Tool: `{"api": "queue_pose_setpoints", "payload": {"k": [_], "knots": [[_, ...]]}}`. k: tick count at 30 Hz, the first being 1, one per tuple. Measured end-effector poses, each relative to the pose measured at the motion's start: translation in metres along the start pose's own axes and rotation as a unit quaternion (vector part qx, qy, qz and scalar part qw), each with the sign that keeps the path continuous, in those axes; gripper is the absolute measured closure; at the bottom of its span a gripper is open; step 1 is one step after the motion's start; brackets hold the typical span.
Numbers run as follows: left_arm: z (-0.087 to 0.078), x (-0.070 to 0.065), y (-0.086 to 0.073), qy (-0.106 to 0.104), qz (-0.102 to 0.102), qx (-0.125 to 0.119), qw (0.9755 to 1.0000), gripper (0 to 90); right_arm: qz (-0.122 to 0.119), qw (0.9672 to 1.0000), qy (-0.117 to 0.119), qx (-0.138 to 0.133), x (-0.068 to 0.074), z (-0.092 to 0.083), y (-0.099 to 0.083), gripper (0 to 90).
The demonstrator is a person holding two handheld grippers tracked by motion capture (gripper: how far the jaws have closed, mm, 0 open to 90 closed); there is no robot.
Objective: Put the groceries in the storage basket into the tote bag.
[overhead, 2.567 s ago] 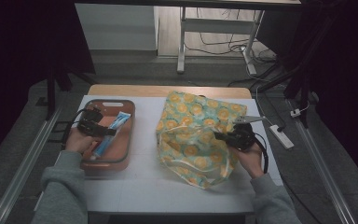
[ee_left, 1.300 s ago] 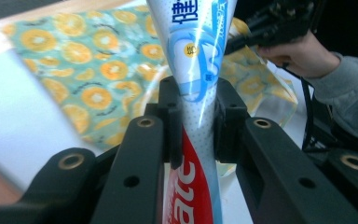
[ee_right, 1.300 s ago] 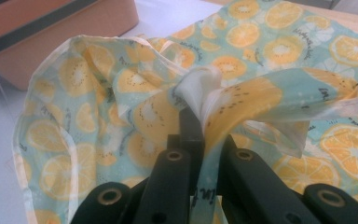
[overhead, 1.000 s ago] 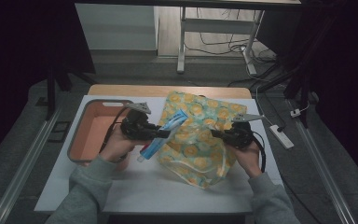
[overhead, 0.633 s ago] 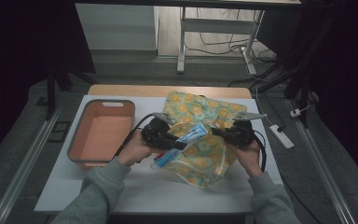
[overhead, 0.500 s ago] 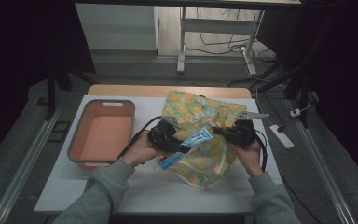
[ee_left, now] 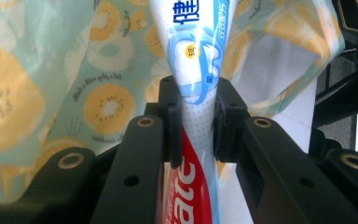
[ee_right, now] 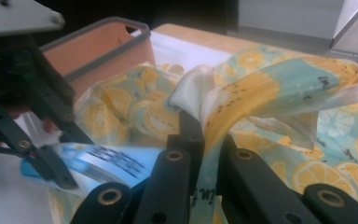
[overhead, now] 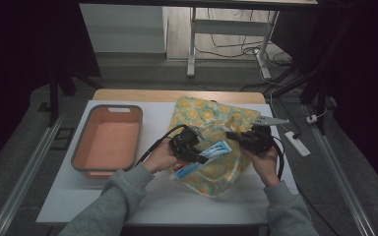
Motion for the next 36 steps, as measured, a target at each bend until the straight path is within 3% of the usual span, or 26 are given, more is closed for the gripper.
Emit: {"api": "queue_pose_setpoints", "payload": {"k": [7,14,23,28,31,36], "knots": [[0.021,0.007,0.010,0.000,-0.017,0.006,0.9998,75.6,-0.002,1.0000,0.000,-0.009,0.003,-0.006,0.001,89.4],[0.027,0.023,0.020,0.002,-0.048,-0.018,0.9987,75.7,-0.004,1.0000,0.007,-0.006,0.008,-0.001,0.001,89.4],[0.034,0.039,0.029,0.032,-0.053,-0.056,0.9965,75.5,-0.006,0.9999,0.012,-0.001,0.012,0.004,0.000,89.4],[0.040,0.049,0.034,0.038,-0.053,-0.064,0.9958,75.4,-0.003,0.9998,0.017,0.003,0.013,0.008,-0.002,89.4],[0.047,0.056,0.034,0.054,-0.062,-0.068,0.9943,75.4,-0.002,0.9998,0.017,0.008,0.013,0.010,-0.004,89.4],[0.056,0.062,0.031,0.060,-0.067,-0.061,0.9941,74.5,0.001,0.9997,0.015,0.017,0.010,0.013,-0.008,89.4]]}}
Point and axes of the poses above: each handheld gripper's, and its own axes: z roughly forward along the jaws, y roughly out of its top, x roughly to its left, the point moved 3 cm from there along z, roughly forward along the jaws, and after that the axes turned 5 degrees about -z, right-handed, at the moved point
